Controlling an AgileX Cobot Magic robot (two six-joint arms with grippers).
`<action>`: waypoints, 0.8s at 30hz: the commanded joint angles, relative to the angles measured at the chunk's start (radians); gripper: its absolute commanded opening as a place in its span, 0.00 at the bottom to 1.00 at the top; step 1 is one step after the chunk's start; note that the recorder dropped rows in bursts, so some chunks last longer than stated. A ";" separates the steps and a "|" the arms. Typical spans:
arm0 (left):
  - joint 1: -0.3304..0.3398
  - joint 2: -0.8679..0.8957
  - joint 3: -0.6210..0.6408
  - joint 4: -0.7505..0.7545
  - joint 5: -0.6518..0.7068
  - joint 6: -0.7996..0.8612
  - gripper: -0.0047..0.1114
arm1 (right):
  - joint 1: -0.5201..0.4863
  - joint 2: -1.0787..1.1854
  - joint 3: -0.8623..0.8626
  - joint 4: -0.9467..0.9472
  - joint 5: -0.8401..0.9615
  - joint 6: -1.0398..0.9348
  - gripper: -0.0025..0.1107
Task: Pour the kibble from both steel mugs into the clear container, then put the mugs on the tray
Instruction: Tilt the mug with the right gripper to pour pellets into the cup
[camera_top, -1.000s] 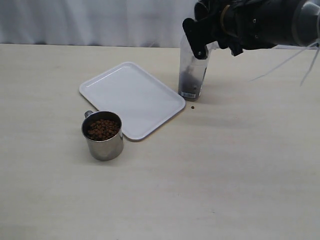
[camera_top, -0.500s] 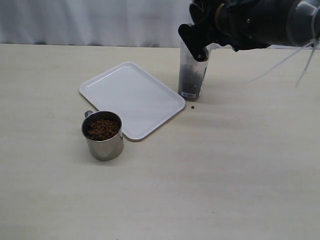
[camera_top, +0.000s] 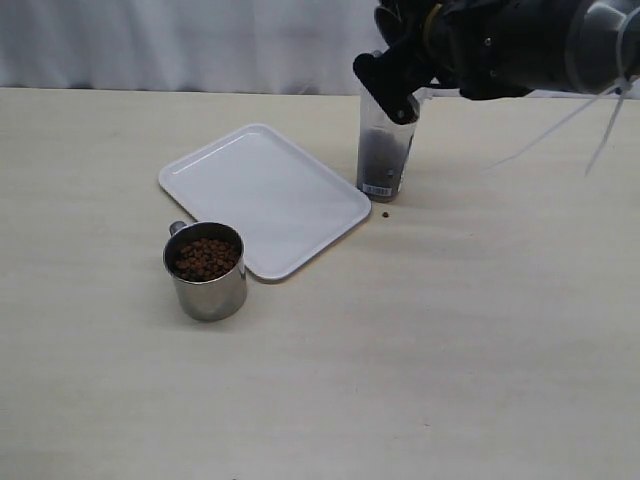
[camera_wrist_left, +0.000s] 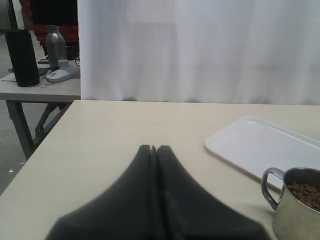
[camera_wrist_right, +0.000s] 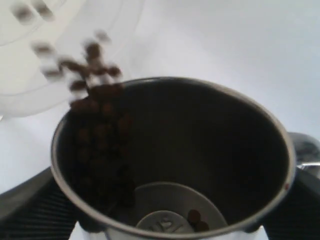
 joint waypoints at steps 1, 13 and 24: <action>0.003 -0.003 0.003 0.006 -0.006 -0.004 0.04 | 0.014 -0.009 -0.010 -0.009 0.007 -0.070 0.06; 0.003 -0.003 0.003 0.006 -0.006 -0.004 0.04 | 0.021 -0.009 -0.010 -0.009 0.035 -0.133 0.06; 0.003 -0.003 0.003 0.006 -0.006 -0.004 0.04 | 0.021 -0.009 -0.010 -0.009 0.035 -0.133 0.06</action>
